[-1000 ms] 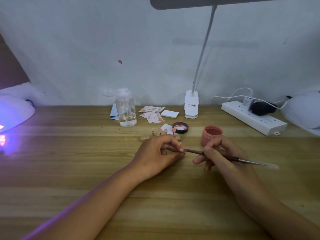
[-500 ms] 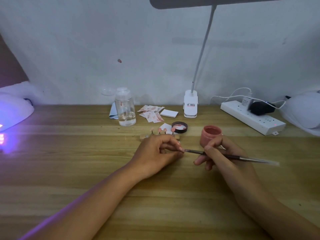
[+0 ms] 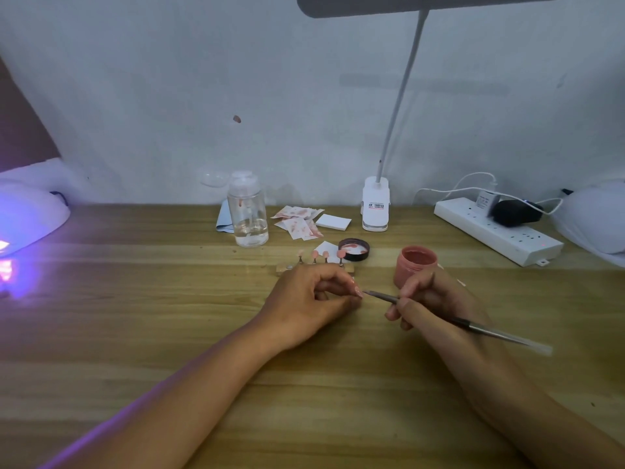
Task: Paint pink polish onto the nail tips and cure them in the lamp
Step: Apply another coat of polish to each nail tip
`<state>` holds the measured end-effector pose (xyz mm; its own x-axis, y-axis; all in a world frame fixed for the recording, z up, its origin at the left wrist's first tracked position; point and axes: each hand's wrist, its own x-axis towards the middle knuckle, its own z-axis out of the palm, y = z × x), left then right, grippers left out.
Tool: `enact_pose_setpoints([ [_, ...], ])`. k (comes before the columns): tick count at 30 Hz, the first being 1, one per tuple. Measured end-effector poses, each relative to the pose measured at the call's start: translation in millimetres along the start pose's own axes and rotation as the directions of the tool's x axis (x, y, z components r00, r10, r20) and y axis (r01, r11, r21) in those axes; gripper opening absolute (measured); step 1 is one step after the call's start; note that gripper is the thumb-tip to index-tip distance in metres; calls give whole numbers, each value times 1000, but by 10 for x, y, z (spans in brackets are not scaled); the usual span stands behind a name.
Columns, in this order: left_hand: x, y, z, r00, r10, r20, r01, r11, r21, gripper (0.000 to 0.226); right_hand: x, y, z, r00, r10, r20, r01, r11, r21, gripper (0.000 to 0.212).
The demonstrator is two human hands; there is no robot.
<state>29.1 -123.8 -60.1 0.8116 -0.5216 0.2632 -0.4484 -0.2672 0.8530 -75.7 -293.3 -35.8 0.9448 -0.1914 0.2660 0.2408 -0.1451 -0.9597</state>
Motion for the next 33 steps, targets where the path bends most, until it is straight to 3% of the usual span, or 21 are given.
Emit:
enact_pose_setpoints([
  [11, 3, 2, 1, 1000, 2, -3, -2, 1000, -20, 18, -8, -28, 46, 1000, 15, -5, -15, 996, -87, 11],
  [33, 8, -20, -25, 1000, -8, -1, 8, 1000, 3, 15, 23, -13, 74, 1000, -11, -11, 10, 996, -87, 11],
])
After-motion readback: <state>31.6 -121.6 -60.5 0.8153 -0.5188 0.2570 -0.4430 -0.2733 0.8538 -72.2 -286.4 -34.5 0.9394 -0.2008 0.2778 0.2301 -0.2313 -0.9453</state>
